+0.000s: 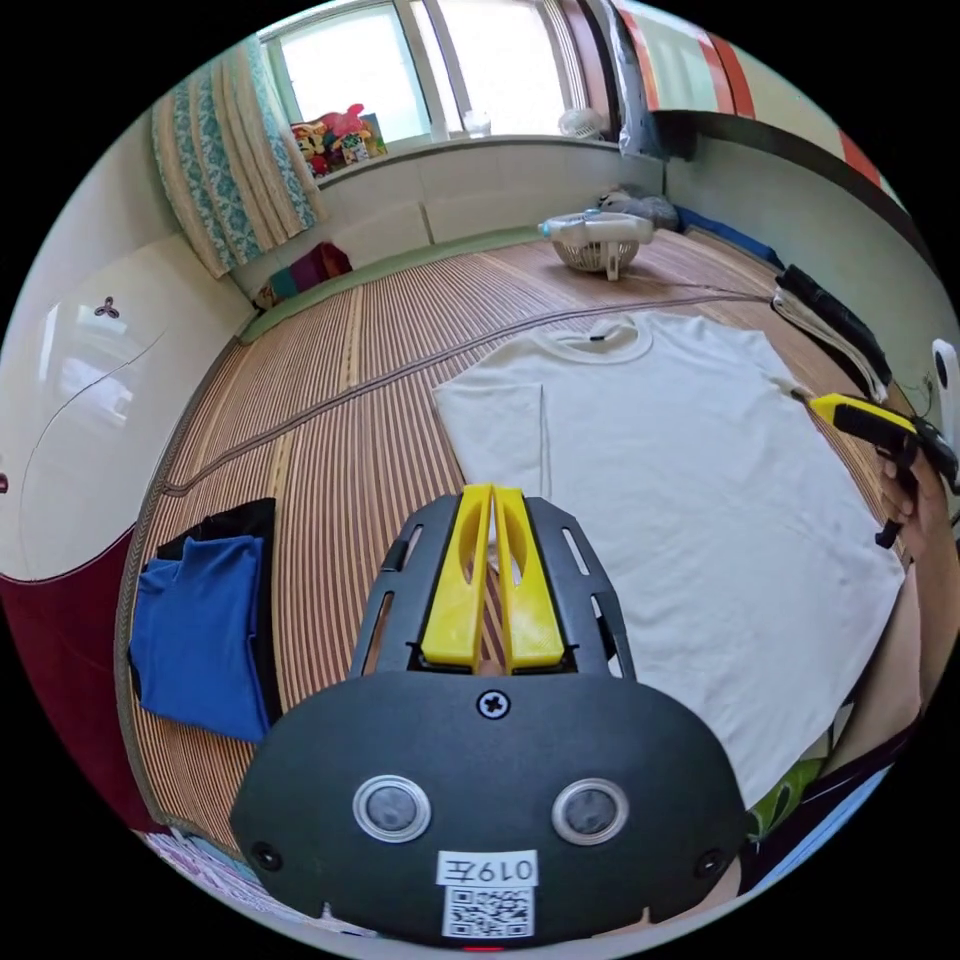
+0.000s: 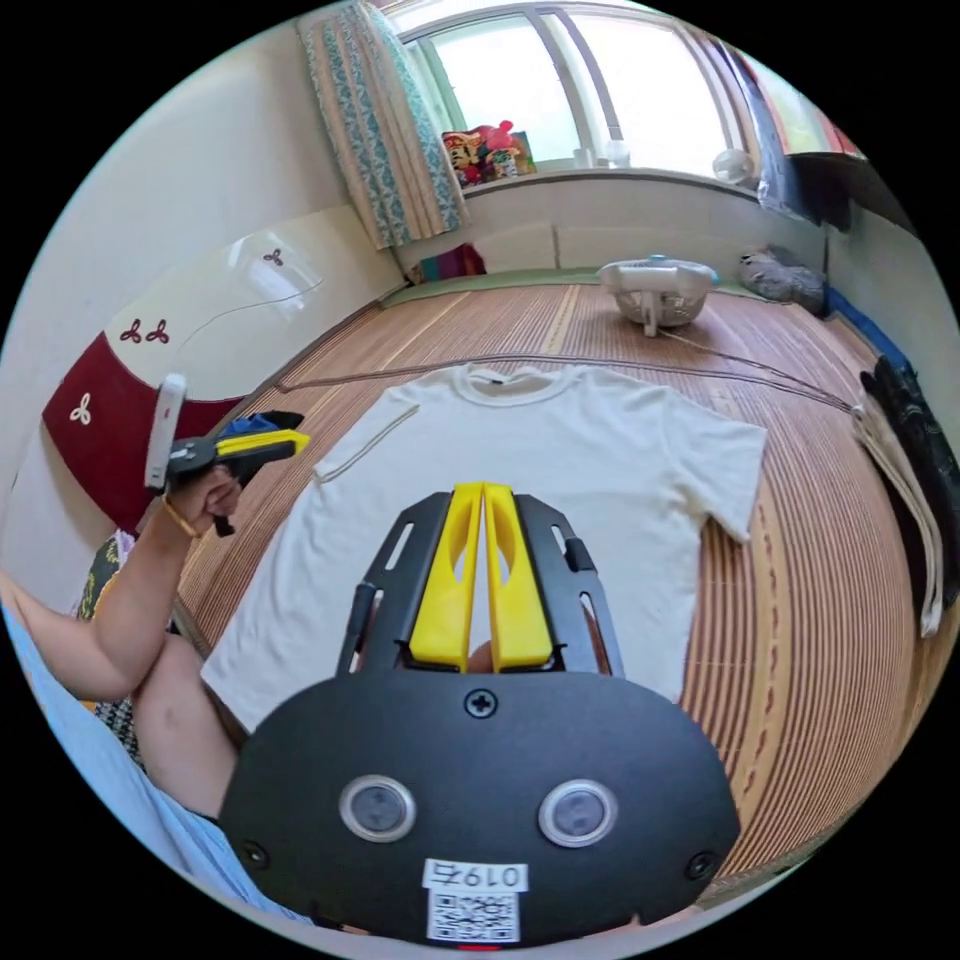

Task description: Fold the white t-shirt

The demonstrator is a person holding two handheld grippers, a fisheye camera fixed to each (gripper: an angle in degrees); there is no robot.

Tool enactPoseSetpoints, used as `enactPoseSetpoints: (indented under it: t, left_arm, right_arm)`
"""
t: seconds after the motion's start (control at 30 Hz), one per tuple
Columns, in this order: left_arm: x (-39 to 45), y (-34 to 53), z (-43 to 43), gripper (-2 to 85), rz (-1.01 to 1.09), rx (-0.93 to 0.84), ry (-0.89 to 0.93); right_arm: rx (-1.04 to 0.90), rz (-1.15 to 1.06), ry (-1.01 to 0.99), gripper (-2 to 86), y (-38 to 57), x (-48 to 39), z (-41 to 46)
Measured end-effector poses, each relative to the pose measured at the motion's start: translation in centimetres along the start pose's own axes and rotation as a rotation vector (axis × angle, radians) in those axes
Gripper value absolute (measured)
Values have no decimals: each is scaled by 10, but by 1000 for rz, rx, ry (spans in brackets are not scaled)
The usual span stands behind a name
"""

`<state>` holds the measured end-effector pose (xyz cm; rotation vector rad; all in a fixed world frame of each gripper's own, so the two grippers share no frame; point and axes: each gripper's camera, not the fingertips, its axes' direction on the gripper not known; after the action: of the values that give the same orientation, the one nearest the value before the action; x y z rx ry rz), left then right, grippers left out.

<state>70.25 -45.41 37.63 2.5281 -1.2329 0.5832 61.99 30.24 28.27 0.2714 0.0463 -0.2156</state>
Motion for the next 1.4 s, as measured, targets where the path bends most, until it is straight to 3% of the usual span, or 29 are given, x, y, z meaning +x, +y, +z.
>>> enactPoseSetpoints:
  t: [0.27,0.4,0.7,0.9,1.03,1.17,1.4]
  left_arm:
    - [19,-17,-9,12,75,1,-1]
    - [35,-28,-10,12,147,-24,20]
    - [44,-57,-20,11,169,7,51]
    - [46,-77,-19,11,201,10,-14]
    - [34,-92,-14,10,172,3,-24]
    - [22,-110,-9,9,137,4,8]
    - [9,-141,3,11,105,-4,12]
  right_arm:
    - [40,152,155,-9,-21,62,-21]
    - [4,119,71,-7,-30,73,-12]
    - [-65,-138,124,0,-137,58,54]
    - [-227,-483,132,62,-207,32,128]
    - [-323,-373,314,20,-231,63,164]
    - [-383,-300,153,51,-233,89,174]
    - [-440,-294,89,56,-227,100,188]
